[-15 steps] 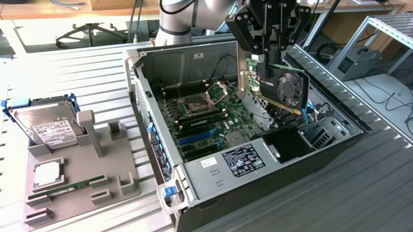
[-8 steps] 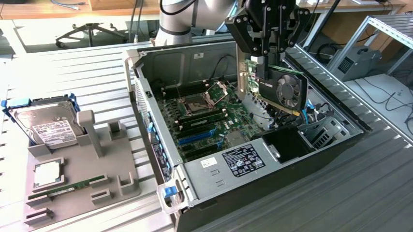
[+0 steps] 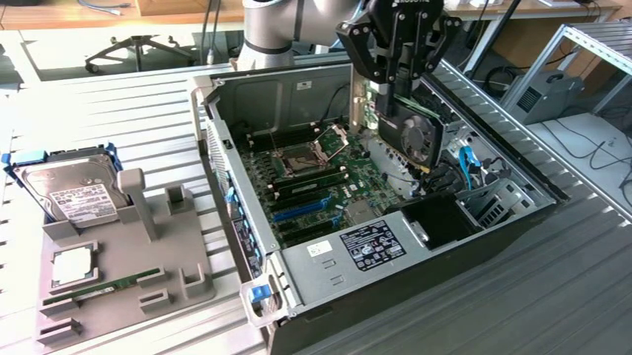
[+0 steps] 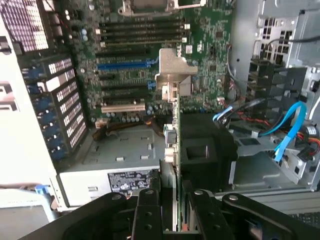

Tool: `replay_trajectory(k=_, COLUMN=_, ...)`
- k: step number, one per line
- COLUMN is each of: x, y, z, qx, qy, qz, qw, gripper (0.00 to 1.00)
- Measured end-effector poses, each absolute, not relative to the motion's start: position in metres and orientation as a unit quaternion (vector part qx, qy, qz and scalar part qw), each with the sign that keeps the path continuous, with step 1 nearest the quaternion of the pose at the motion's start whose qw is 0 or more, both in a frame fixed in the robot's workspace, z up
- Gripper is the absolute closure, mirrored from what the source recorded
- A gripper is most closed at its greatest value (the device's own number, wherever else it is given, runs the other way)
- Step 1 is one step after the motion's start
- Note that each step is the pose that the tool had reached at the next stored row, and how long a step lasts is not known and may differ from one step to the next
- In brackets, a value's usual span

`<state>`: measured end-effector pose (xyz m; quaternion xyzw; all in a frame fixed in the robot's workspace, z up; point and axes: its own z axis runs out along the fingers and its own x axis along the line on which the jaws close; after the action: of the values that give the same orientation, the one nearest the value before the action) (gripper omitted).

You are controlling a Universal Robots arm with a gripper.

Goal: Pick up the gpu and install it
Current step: 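Pick up the gpu and move the gpu toward the slot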

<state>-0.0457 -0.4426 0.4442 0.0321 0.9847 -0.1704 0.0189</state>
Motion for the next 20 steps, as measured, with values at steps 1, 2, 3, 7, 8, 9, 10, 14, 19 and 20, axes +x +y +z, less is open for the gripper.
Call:
replay_trajectory(k=1, x=-0.0456, y=-0.4426, z=0.4442, qx=0.032, qy=0.986, qz=-0.161, qw=0.019, gripper=0.74)
replay_trajectory(k=2, x=-0.0456, y=-0.4426, z=0.4442, qx=0.032, qy=0.988, qz=-0.151, qw=0.018, gripper=0.74)
replay_trajectory(k=3, x=-0.0454, y=-0.4425, z=0.4442, qx=0.033, qy=0.991, qz=-0.132, qw=0.018, gripper=0.74)
replay_trajectory(k=7, x=-0.0452, y=-0.4426, z=0.4441, qx=0.033, qy=0.995, qz=-0.096, qw=0.016, gripper=0.74)
replay_trajectory(k=8, x=-0.0451, y=-0.4426, z=0.4441, qx=0.033, qy=0.995, qz=-0.088, qw=0.016, gripper=0.74)
replay_trajectory(k=9, x=-0.0449, y=-0.4426, z=0.4440, qx=0.034, qy=0.996, qz=-0.081, qw=0.016, gripper=0.74)
replay_trajectory(k=10, x=-0.0448, y=-0.4426, z=0.4440, qx=0.034, qy=0.997, qz=-0.072, qw=0.015, gripper=0.74)
replay_trajectory(k=14, x=-0.0440, y=-0.4425, z=0.4437, qx=0.034, qy=0.998, qz=-0.044, qw=0.014, gripper=0.74)
replay_trajectory(k=19, x=-0.0431, y=-0.4426, z=0.4430, qx=0.035, qy=0.999, qz=-0.008, qw=0.013, gripper=0.74)
replay_trajectory(k=20, x=-0.0429, y=-0.4426, z=0.4428, qx=0.035, qy=0.999, qz=-0.003, qw=0.013, gripper=0.74)
